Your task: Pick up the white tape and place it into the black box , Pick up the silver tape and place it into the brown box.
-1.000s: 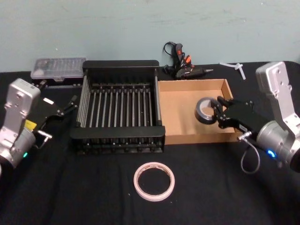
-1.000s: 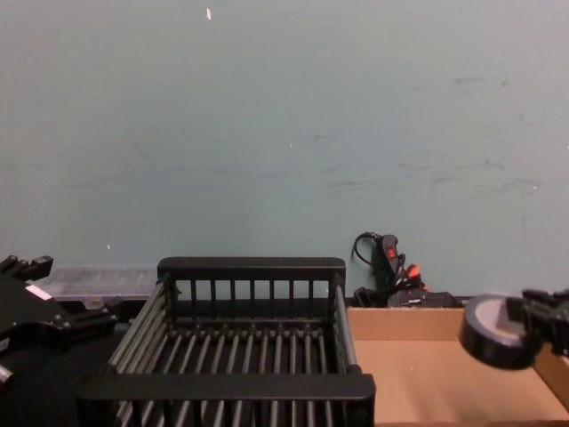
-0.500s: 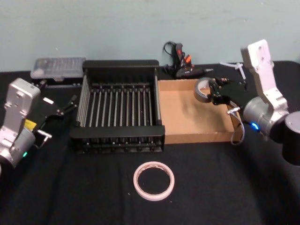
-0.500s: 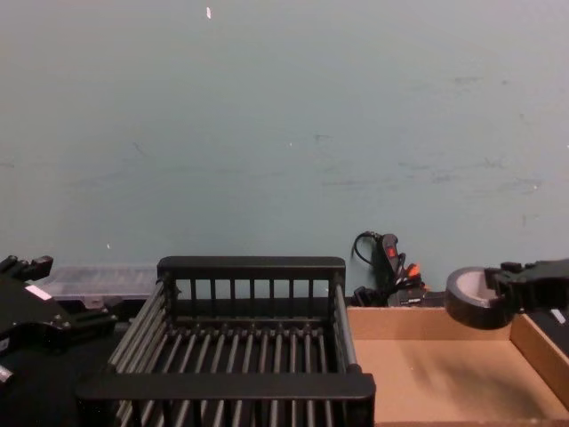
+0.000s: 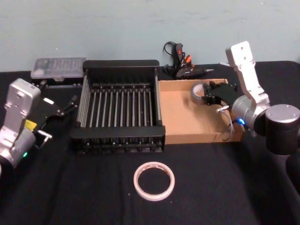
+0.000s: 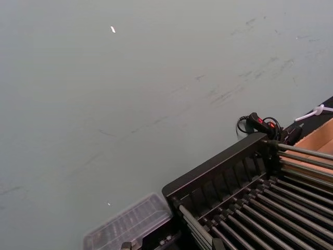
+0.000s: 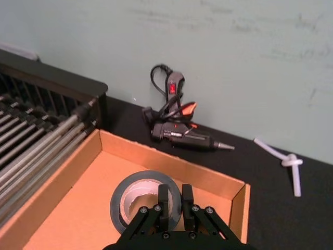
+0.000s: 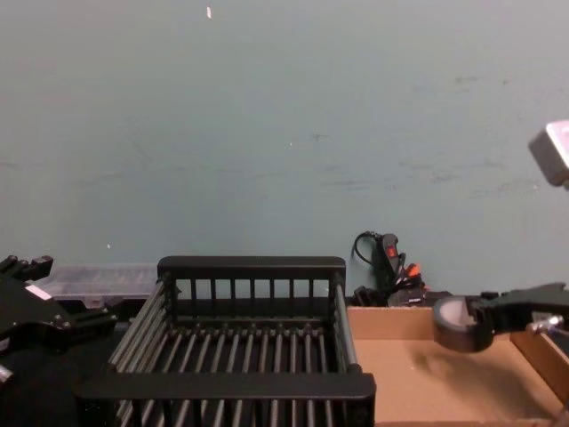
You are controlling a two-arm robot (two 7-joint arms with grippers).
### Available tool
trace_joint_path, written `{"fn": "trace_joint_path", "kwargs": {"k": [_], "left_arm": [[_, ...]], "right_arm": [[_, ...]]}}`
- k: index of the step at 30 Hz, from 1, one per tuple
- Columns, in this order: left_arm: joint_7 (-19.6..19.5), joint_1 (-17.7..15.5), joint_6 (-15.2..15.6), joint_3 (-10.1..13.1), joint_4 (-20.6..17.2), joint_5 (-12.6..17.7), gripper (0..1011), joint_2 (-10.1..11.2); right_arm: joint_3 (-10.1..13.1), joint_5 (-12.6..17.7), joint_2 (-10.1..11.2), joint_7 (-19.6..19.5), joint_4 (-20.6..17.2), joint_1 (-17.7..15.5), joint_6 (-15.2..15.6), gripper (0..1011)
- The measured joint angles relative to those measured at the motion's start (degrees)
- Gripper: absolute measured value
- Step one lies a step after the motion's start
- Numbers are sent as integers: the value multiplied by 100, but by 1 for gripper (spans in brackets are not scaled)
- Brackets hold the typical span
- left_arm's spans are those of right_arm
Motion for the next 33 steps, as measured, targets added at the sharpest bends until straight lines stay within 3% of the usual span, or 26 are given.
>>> {"fn": "trace_joint_path", "kwargs": {"k": [8, 21, 33], "left_arm": [[0, 0, 0, 0, 0, 0, 1001, 0], [0, 0, 0, 0, 0, 0, 1001, 0], [0, 0, 0, 0, 0, 0, 1001, 0]], "right_arm": [[30, -114, -108, 40, 327, 119, 0, 156], [34, -103, -99, 42, 300, 110, 5, 172], [35, -89, -93, 40, 284, 102, 7, 548]]}}
